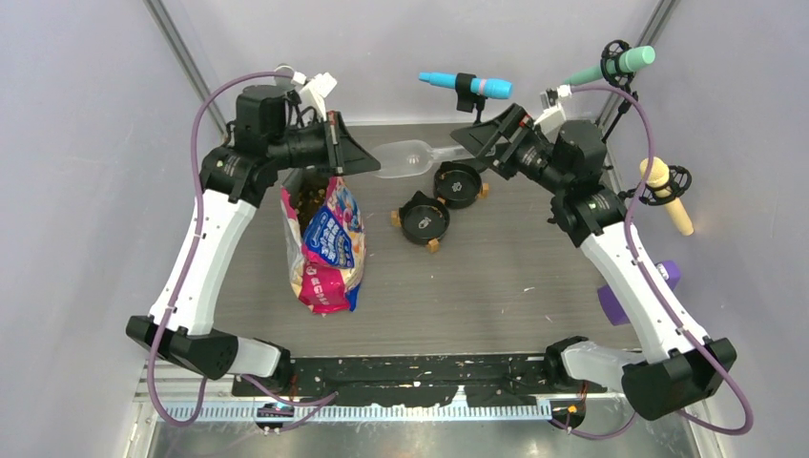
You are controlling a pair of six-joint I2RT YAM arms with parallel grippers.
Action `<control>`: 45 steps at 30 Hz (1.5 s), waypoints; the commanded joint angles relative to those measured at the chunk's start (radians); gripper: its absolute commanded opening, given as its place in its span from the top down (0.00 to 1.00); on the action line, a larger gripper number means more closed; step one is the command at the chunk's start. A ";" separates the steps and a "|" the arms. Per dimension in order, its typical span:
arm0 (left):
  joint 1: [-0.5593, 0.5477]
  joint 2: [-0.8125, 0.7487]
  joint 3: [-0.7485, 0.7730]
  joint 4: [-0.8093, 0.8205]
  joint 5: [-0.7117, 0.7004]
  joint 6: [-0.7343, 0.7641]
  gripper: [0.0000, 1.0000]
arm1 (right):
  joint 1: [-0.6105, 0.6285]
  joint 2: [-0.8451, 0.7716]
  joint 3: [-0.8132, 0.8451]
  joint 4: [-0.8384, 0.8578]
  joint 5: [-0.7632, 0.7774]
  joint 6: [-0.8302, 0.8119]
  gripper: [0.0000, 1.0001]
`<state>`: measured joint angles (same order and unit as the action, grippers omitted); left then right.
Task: Serve the pet food
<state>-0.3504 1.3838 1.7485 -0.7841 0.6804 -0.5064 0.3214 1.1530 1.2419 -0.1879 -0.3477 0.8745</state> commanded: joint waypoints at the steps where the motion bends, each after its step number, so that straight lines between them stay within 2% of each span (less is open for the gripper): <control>1: 0.037 -0.052 0.010 0.073 0.200 -0.074 1.00 | 0.004 0.042 0.009 0.329 -0.230 0.091 0.02; 4: 0.058 -0.046 0.011 0.116 0.244 -0.120 1.00 | 0.022 0.060 -0.019 0.527 -0.315 0.150 0.04; 7: 0.080 -0.036 0.017 0.153 0.290 -0.148 1.00 | 0.031 0.072 -0.034 0.641 -0.367 0.178 0.18; 9: 0.093 -0.028 0.037 0.111 0.299 -0.085 1.00 | 0.033 0.090 -0.031 0.693 -0.411 0.200 0.26; 12: 0.126 -0.017 0.067 0.026 0.300 -0.024 1.00 | 0.033 0.096 -0.051 0.759 -0.446 0.223 0.29; 17: 0.152 -0.011 0.066 0.032 0.335 -0.025 1.00 | 0.034 0.098 -0.083 0.768 -0.441 0.200 0.22; 19: 0.154 -0.007 0.062 0.039 0.343 -0.032 1.00 | 0.035 0.114 -0.077 0.800 -0.449 0.217 0.26; 22: 0.154 -0.006 0.049 0.049 0.351 -0.043 1.00 | 0.035 0.138 -0.060 0.837 -0.453 0.236 0.43; 27: 0.158 0.000 0.043 0.041 0.346 -0.040 1.00 | 0.035 0.165 -0.049 0.849 -0.430 0.249 0.63; 30: 0.165 0.001 0.039 0.044 0.338 -0.035 1.00 | 0.035 0.174 -0.048 0.824 -0.406 0.249 0.78; 31: 0.171 0.000 0.038 0.044 0.335 -0.036 0.98 | 0.034 0.176 -0.048 0.820 -0.400 0.248 0.83; 32: 0.177 0.000 0.036 0.043 0.334 -0.036 0.90 | 0.034 0.179 -0.049 0.810 -0.387 0.246 0.91; 34: 0.190 -0.004 0.030 0.046 0.319 -0.035 0.77 | 0.035 0.181 -0.052 0.795 -0.367 0.244 0.95; 37: 0.215 -0.020 0.020 0.048 0.281 -0.029 0.40 | 0.035 0.181 -0.058 0.783 -0.339 0.246 0.95; 39: 0.239 -0.040 0.015 0.048 0.242 -0.017 0.23 | 0.034 0.178 -0.059 0.777 -0.323 0.241 0.95; 41: 0.268 -0.069 0.009 0.039 0.193 0.005 0.17 | 0.034 0.171 -0.053 0.751 -0.297 0.222 0.95; 45: 0.336 -0.119 0.026 -0.048 0.013 0.067 0.16 | 0.034 0.159 -0.011 0.608 -0.224 0.134 0.95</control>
<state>-0.0673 1.3499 1.7538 -0.7731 0.8612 -0.5110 0.3576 1.3399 1.1606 0.5137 -0.6647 1.1015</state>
